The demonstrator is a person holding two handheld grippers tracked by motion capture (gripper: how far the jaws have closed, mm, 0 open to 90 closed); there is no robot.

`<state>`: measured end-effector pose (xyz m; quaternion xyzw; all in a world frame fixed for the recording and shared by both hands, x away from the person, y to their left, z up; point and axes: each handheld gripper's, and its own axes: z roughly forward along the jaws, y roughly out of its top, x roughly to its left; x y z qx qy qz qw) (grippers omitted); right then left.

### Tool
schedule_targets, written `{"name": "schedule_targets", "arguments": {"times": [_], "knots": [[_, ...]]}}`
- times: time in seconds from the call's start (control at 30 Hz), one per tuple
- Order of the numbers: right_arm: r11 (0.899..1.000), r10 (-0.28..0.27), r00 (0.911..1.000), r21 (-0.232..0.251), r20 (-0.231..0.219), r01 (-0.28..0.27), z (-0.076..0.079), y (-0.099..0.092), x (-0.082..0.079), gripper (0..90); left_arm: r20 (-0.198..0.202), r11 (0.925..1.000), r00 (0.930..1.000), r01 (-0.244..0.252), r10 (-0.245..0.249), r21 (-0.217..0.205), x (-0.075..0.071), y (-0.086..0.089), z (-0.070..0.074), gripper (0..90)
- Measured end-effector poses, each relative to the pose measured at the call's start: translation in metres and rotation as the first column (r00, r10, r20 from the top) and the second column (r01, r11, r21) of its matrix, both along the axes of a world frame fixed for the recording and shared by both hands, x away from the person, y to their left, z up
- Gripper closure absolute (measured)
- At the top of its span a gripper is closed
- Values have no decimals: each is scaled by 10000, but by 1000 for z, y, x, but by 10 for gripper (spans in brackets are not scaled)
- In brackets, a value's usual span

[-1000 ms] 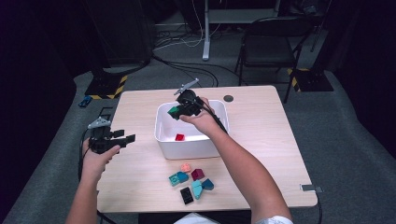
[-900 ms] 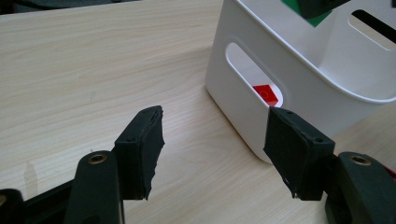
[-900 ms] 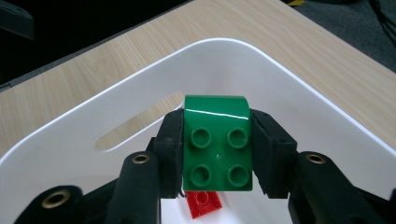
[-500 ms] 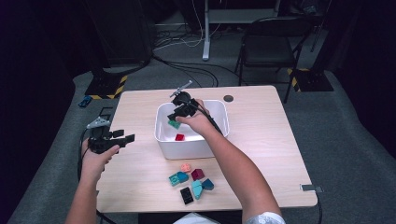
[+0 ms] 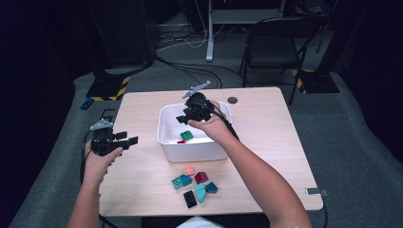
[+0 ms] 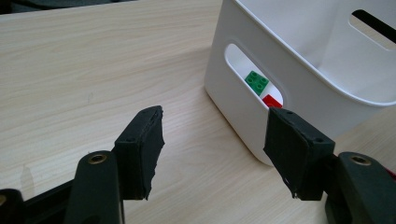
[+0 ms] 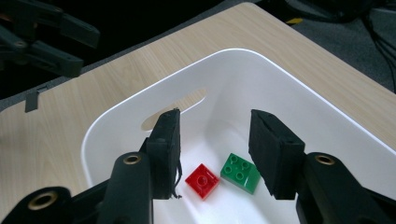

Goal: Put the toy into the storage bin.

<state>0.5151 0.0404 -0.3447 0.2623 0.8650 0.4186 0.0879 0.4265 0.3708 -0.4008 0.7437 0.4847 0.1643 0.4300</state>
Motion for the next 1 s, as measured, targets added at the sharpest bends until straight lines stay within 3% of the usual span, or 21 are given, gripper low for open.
{"name": "schedule_targets", "arguments": {"times": [0.47,0.77,1.0], "knots": [[9996,95,9978,262,662,-112,10,-43,-61,534,-50,9998,9998,193,-192,50,8,-8,-1,368],[9991,248,9948,322,989,-281,-3,-60,-93,533,-95,9994,9995,316,-315,148,12,-12,-2,368],[9991,184,9960,352,880,-216,-25,-71,-112,533,-130,9995,9995,273,-270,175,12,-14,-3,367]]}}
